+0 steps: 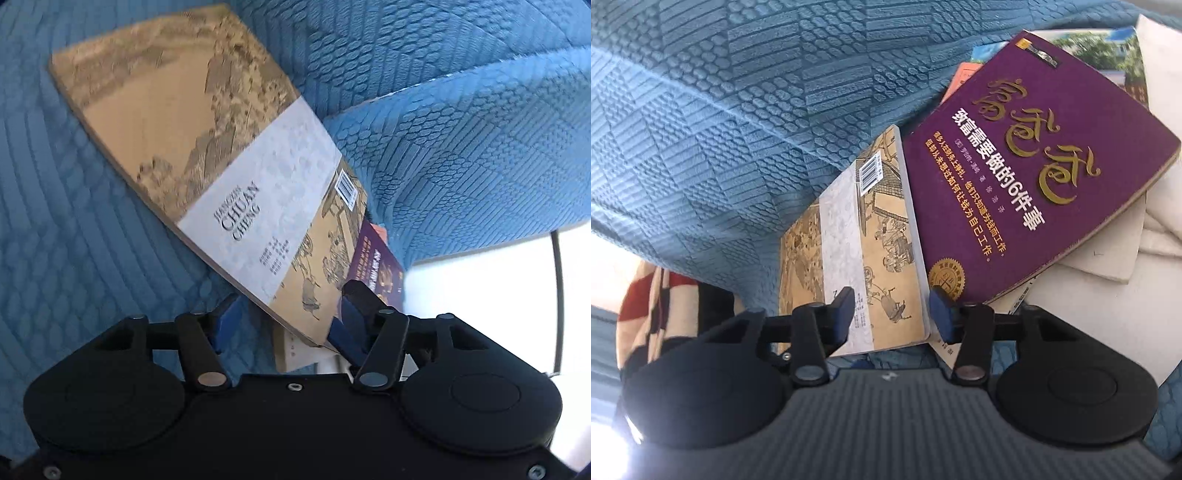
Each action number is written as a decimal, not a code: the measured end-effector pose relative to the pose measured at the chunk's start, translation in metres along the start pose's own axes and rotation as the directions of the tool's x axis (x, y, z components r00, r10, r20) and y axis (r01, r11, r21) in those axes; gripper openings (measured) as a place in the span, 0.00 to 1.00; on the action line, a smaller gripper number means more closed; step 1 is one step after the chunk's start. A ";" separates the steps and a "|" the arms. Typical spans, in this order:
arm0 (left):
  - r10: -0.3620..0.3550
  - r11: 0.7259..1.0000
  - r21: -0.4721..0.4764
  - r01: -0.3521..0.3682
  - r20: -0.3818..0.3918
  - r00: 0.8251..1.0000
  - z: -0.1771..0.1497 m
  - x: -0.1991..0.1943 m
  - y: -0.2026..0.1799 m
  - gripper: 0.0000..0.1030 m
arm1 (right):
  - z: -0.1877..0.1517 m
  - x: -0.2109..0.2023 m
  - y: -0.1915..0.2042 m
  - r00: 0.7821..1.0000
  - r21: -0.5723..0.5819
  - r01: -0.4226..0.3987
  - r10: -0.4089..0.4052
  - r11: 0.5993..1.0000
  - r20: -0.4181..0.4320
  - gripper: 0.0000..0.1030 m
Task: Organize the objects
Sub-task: 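Lift the tan book with the left gripper and carry it across the seat, then lower the tan book flat onto the seat and open the left gripper, then withdraw the left tool and move toward the purple book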
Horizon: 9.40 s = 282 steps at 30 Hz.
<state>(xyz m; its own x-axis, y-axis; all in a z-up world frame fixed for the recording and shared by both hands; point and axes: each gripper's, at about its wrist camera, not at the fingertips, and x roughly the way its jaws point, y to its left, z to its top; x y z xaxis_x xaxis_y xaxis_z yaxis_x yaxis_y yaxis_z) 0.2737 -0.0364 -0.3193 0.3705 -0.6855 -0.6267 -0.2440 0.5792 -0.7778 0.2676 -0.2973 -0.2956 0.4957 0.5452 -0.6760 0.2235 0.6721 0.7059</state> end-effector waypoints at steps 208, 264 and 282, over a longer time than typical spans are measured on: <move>0.286 0.923 0.276 -0.269 -0.020 0.958 0.023 -0.166 0.030 0.50 | -0.119 -0.059 0.053 0.969 -0.259 0.168 -0.208 0.951 -0.135 0.35; 0.145 0.658 0.680 -0.325 0.310 0.940 -0.167 -0.229 -0.172 0.70 | -0.140 -0.280 0.079 0.940 -0.544 0.288 -0.124 0.788 0.317 0.35; 0.136 0.655 0.682 -0.326 0.317 0.938 -0.166 -0.229 -0.176 0.96 | -0.132 -0.270 0.074 0.934 -0.526 0.311 -0.153 0.792 0.322 0.86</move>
<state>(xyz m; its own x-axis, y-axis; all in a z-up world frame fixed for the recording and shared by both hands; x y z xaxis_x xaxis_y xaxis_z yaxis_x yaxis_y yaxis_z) 0.0832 -0.0542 -0.0470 0.5990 -0.4244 -0.6790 0.3311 0.9034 -0.2726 0.0397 -0.3291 -0.0888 0.6995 0.2454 -0.6712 -0.1107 0.9651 0.2375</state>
